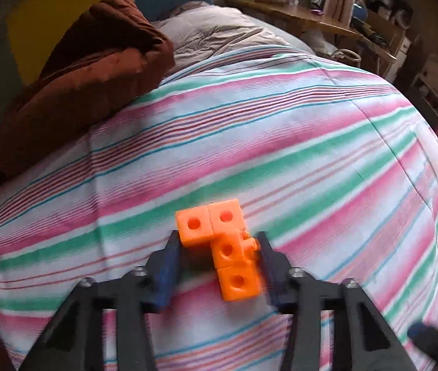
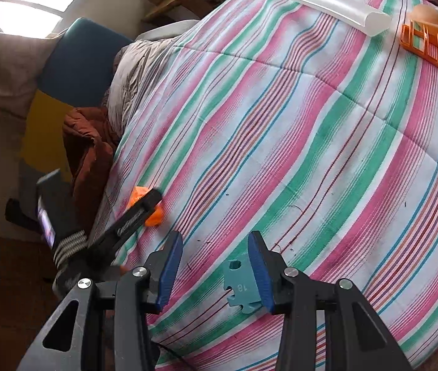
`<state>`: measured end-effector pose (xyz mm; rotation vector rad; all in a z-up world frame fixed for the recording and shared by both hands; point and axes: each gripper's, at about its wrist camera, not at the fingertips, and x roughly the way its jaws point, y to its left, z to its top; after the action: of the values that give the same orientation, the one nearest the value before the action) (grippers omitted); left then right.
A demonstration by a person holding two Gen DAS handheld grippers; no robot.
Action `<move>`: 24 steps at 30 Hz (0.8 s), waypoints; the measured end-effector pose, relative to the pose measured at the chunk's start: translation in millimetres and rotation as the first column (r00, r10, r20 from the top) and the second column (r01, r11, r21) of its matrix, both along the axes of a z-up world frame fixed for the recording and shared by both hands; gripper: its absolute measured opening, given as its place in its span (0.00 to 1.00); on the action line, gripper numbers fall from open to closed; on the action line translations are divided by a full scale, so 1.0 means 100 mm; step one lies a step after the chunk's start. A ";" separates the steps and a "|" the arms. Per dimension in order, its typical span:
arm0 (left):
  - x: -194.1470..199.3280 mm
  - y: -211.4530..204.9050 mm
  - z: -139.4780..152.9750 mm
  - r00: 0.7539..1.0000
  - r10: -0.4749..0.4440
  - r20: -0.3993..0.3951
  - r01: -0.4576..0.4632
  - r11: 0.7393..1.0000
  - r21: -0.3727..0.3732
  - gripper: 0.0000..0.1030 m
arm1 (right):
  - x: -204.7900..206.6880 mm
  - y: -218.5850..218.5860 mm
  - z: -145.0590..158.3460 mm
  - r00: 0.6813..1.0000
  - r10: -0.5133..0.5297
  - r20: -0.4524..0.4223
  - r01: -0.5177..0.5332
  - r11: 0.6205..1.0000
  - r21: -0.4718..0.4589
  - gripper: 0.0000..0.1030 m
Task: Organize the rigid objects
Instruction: 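Grasp the orange cube block with the left tool while the right tool holds the teal piece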
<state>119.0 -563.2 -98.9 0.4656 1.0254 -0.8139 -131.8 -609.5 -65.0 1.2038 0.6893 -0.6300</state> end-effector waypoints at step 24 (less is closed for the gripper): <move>-1.33 2.34 0.24 0.999 0.037 0.004 -0.037 0.997 -0.066 0.45 | 0.37 0.18 -0.17 0.947 0.215 -0.239 -0.234 0.971 -0.054 0.49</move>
<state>-13.9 -328.8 -75.2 0.3910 0.9963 -0.8109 -94.6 -591.8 -81.6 0.9664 0.9734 -0.6055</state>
